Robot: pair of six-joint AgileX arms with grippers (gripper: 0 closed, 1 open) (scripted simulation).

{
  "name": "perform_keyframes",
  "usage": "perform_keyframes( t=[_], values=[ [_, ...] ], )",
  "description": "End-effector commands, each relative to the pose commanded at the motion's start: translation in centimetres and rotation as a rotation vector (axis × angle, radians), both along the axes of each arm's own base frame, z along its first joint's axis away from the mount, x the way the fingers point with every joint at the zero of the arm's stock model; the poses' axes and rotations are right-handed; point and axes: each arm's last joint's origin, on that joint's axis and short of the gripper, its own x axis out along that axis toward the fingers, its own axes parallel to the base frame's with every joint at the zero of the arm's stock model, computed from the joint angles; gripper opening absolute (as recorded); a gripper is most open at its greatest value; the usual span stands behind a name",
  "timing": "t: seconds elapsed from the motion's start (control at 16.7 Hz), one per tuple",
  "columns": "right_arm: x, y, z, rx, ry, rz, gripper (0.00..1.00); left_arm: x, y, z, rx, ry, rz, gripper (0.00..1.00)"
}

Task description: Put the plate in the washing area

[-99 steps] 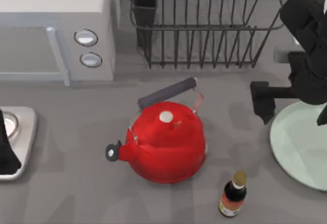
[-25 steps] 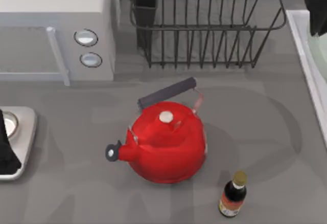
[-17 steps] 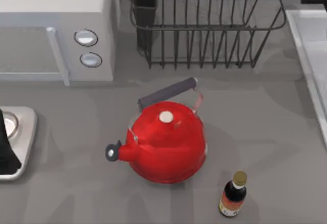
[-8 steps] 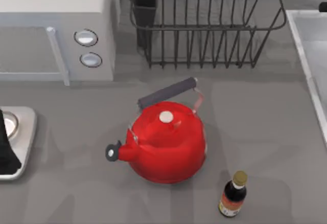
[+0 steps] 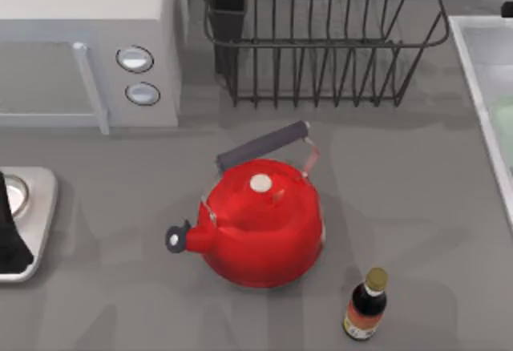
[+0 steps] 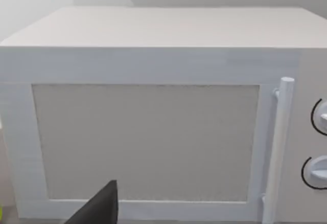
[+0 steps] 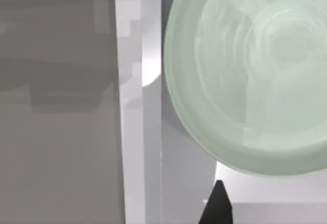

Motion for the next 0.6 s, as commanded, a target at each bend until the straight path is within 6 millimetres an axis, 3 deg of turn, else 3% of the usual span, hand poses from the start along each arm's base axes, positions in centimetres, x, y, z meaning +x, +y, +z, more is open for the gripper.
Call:
perform_keyframes(
  t=[0.24,0.6],
  values=[
    [0.0,0.0,0.0,0.0,0.0,0.0,0.98,0.0,0.0,0.0,0.0,0.0,0.0,1.0],
    [0.0,0.0,0.0,0.0,0.0,0.0,1.0,0.0,0.0,0.0,0.0,0.0,0.0,1.0]
  ],
)
